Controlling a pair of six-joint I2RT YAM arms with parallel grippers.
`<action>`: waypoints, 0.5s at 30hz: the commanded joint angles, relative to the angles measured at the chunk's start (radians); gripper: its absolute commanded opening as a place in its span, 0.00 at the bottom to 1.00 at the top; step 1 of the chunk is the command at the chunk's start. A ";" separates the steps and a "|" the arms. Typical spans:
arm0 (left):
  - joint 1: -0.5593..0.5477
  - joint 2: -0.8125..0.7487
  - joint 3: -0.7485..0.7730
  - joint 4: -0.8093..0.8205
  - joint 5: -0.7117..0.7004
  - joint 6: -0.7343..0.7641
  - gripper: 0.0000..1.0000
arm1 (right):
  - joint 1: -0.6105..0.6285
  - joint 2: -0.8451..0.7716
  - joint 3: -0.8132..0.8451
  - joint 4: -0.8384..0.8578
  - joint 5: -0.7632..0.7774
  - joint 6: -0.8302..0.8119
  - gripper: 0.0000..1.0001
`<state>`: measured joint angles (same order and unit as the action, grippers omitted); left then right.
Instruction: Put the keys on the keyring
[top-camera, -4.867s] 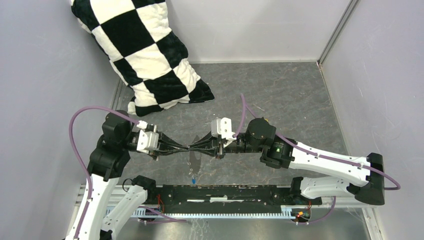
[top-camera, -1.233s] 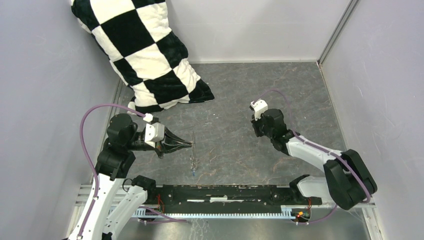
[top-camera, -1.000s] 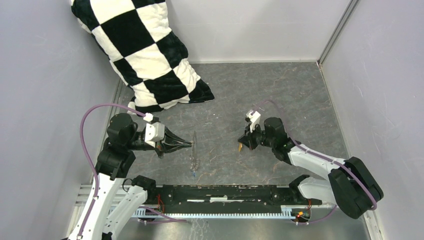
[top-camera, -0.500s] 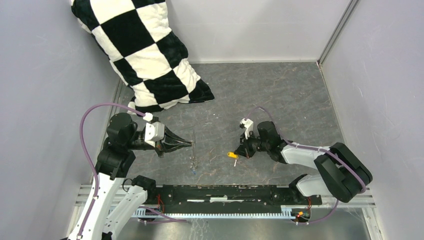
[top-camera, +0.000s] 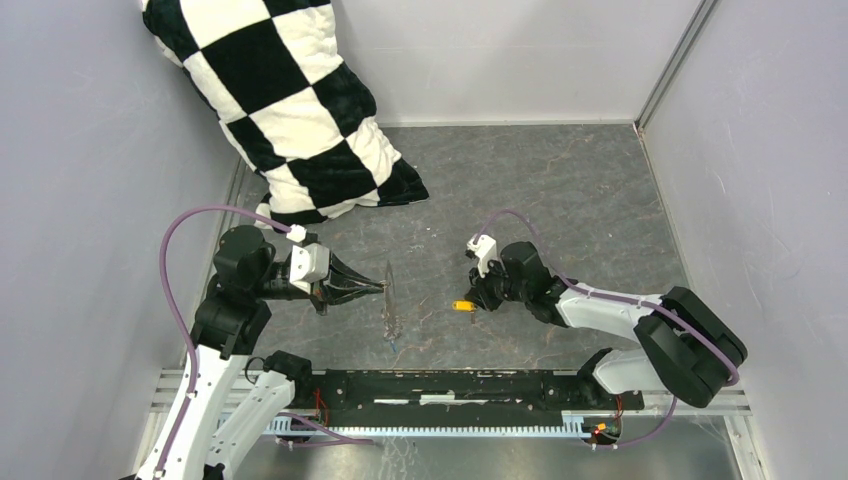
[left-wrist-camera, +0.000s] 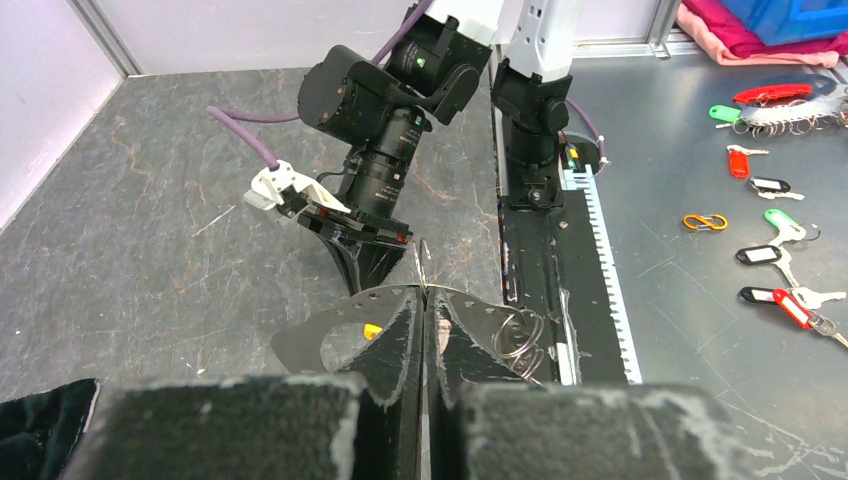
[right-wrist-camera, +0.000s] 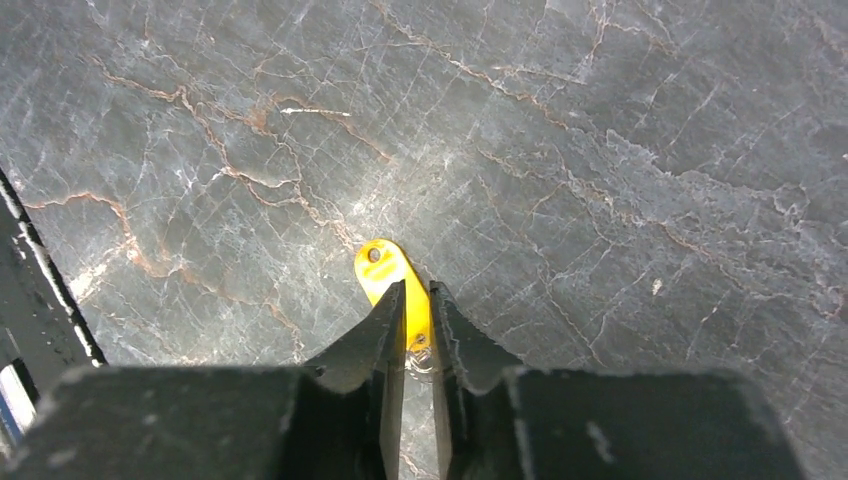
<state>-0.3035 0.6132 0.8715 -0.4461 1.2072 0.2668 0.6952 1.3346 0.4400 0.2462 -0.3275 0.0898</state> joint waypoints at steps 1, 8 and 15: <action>-0.002 -0.001 0.033 0.042 0.018 -0.018 0.02 | 0.008 -0.009 0.039 -0.027 0.051 -0.044 0.23; -0.001 -0.008 0.037 0.043 0.017 -0.023 0.02 | -0.011 -0.096 0.039 -0.090 0.035 -0.103 0.43; -0.002 -0.013 0.037 0.043 0.016 -0.028 0.02 | -0.018 -0.220 0.001 -0.181 0.002 -0.329 0.47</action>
<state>-0.3035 0.6113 0.8715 -0.4461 1.2068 0.2672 0.6785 1.1801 0.4461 0.1150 -0.3065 -0.0769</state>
